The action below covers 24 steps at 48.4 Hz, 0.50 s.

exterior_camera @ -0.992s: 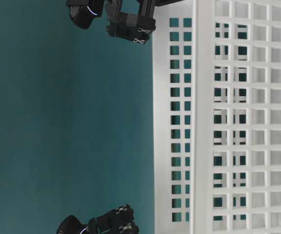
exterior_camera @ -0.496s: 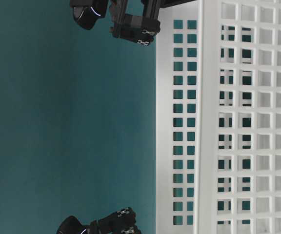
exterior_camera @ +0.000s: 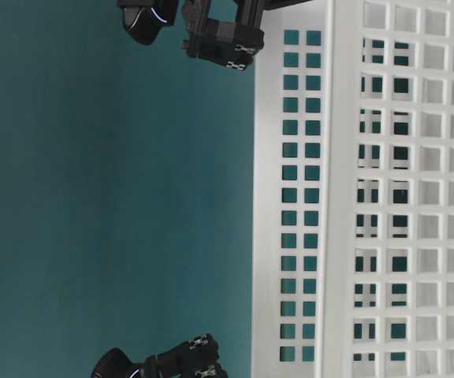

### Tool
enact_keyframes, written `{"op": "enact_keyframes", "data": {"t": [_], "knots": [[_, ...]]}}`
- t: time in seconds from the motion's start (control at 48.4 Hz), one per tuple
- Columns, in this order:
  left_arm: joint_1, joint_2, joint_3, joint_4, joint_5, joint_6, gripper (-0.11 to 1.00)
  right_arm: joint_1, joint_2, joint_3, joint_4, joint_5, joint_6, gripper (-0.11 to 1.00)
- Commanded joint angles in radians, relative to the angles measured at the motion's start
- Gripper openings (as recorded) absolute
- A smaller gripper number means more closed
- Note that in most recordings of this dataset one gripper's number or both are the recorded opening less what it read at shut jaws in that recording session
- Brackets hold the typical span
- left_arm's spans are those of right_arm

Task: Lift the white basket with both hands.
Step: 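Hold the basket lifted with both grippers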

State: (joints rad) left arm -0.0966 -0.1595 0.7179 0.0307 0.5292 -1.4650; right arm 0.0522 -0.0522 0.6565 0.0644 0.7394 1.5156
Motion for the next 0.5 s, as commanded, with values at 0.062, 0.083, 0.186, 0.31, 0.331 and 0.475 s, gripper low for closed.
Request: {"op": "enact_keyframes", "data": {"t": [0.062, 0.083, 0.186, 0.31, 0.331, 0.475], "knots": [[-0.002, -0.011, -0.002, 0.006, -0.006, 0.008, 0.06, 0.023, 0.005, 0.012, -0.006, -0.014, -0.018, 0.16], [-0.002, -0.011, -0.002, 0.006, -0.006, 0.008, 0.06, 0.023, 0.005, 0.012, -0.005, -0.020, -0.018, 0.16], [-0.002, -0.011, 0.002, 0.006, -0.006, 0.008, 0.06, 0.015, 0.006, 0.018, -0.006, -0.041, -0.017, 0.16], [-0.002, -0.011, 0.006, 0.006, -0.006, 0.011, 0.06, 0.015, 0.006, 0.020, -0.005, -0.051, -0.015, 0.19], [0.002, -0.011, 0.006, 0.006, -0.006, 0.012, 0.06, 0.015, 0.006, 0.020, -0.006, -0.051, -0.015, 0.21], [0.005, -0.009, 0.003, 0.006, -0.011, 0.018, 0.06, 0.015, 0.006, 0.023, -0.006, -0.043, -0.012, 0.38]]}}
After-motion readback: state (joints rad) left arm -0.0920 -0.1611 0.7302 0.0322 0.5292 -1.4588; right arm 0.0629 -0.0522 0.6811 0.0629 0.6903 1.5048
